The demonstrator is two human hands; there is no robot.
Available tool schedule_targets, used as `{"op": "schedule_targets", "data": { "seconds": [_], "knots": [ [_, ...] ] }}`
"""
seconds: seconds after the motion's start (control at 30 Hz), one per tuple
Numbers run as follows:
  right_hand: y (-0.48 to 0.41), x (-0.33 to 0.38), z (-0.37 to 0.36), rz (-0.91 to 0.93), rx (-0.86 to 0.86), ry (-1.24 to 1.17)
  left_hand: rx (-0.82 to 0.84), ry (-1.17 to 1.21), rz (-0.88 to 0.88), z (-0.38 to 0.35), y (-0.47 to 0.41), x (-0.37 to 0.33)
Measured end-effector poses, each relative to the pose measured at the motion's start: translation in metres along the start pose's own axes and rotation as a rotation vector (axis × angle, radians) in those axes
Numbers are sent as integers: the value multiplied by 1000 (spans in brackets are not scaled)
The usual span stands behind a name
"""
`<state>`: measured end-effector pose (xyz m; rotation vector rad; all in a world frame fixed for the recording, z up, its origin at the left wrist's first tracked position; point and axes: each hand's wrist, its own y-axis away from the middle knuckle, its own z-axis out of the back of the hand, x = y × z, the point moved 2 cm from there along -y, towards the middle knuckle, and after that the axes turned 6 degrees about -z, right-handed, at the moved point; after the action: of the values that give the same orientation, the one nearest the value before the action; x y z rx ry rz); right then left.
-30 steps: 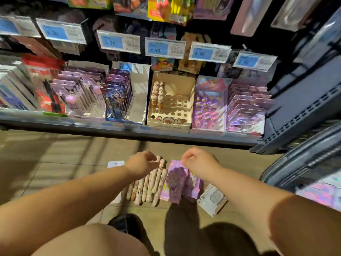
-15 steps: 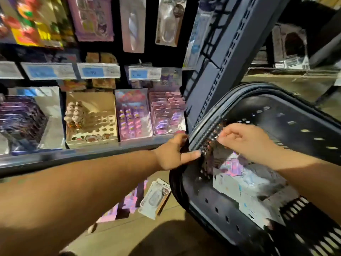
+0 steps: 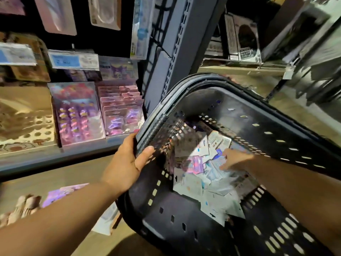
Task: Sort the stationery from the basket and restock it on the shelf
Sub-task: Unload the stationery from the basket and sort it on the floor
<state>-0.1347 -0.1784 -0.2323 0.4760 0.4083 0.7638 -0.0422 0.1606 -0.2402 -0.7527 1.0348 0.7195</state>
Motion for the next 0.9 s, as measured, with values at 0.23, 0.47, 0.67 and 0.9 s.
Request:
{"op": "schedule_targets", "data": {
  "seconds": [0.23, 0.47, 0.67, 0.9],
  "knots": [
    [-45, -13, -29, -185, -23, -22, -10, -29, -20, -4, -3, 3],
    [-65, -18, -33, -284, -17, -124, -60, -26, 8, -10, 6, -1],
    [-99, -17, -47, -247, 4, -142, -87, 3, 16, -16, 14, -10],
    [-94, -17, -66, -412, -87, -244, -115, 9, 9, -20, 13, -15]
  ]
}}
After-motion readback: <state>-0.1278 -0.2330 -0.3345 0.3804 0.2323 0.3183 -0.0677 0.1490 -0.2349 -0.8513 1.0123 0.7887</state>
